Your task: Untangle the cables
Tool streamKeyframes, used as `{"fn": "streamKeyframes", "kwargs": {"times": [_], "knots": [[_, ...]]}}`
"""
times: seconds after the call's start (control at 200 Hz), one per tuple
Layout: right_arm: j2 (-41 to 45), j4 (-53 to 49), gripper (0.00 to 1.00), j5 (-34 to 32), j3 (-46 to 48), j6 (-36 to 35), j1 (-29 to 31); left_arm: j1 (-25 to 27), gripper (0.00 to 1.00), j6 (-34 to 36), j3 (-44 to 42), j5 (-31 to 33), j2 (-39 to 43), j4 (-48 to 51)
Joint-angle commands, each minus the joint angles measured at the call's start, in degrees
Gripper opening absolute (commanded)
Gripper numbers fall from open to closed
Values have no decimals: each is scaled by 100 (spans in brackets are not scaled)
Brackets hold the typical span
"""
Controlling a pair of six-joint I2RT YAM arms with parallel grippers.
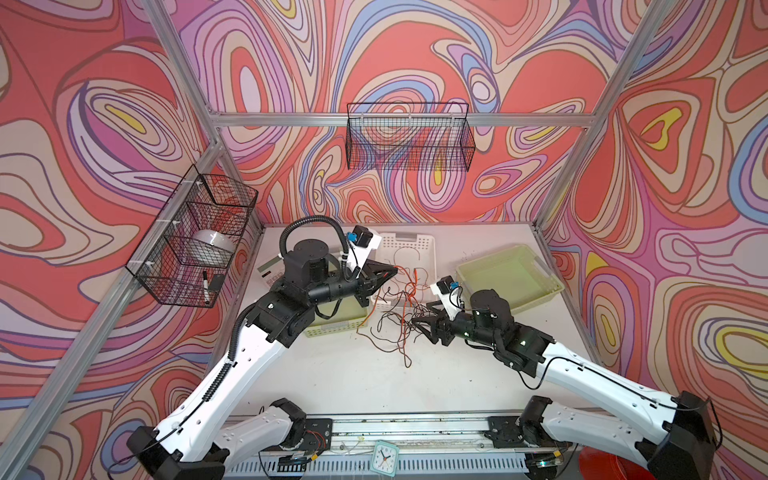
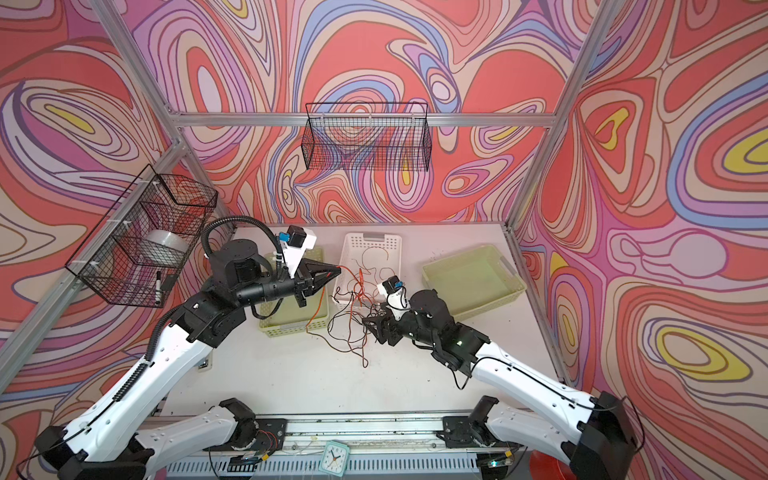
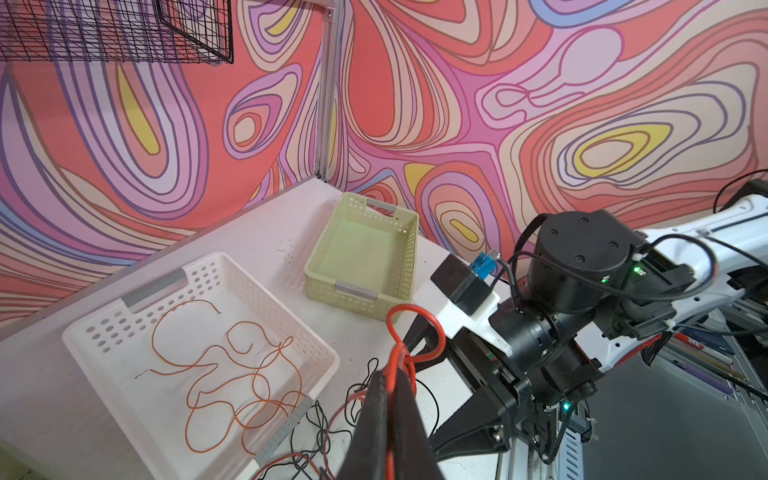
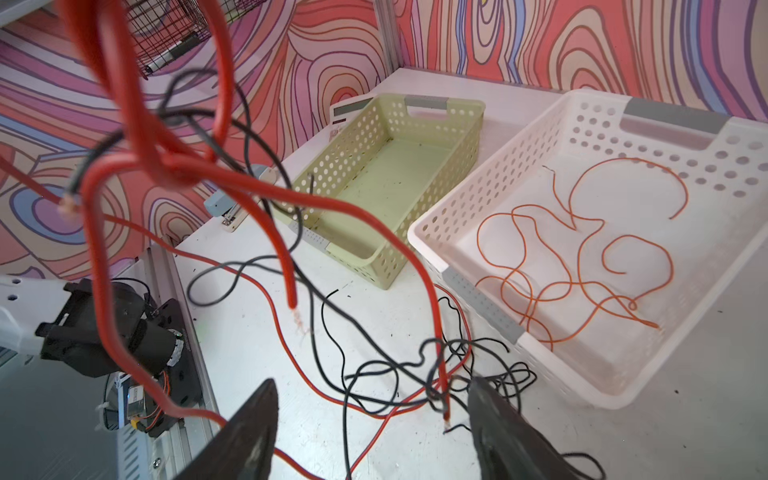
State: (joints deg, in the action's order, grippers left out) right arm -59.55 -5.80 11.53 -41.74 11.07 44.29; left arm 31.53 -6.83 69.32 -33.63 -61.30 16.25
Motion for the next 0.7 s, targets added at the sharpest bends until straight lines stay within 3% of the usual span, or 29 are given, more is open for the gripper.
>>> {"fn": "streamKeyframes", "kwargs": {"times": [0.0, 0.19, 0.431, 0.696], "knots": [[-111, 188, 72, -226, -72, -147, 20, 70, 0, -95, -59, -95, -3, -280], [-136, 164, 65, -805, 48, -96, 26, 130, 0, -99, -17, -40, 34, -274], [-433, 466, 54, -645, -51, -61, 24, 169, 0, -99, 21, -83, -48, -289], [-334, 351, 2, -683, 47, -1, 19, 169, 0, 30, 89, 92, -44, -208]]}}
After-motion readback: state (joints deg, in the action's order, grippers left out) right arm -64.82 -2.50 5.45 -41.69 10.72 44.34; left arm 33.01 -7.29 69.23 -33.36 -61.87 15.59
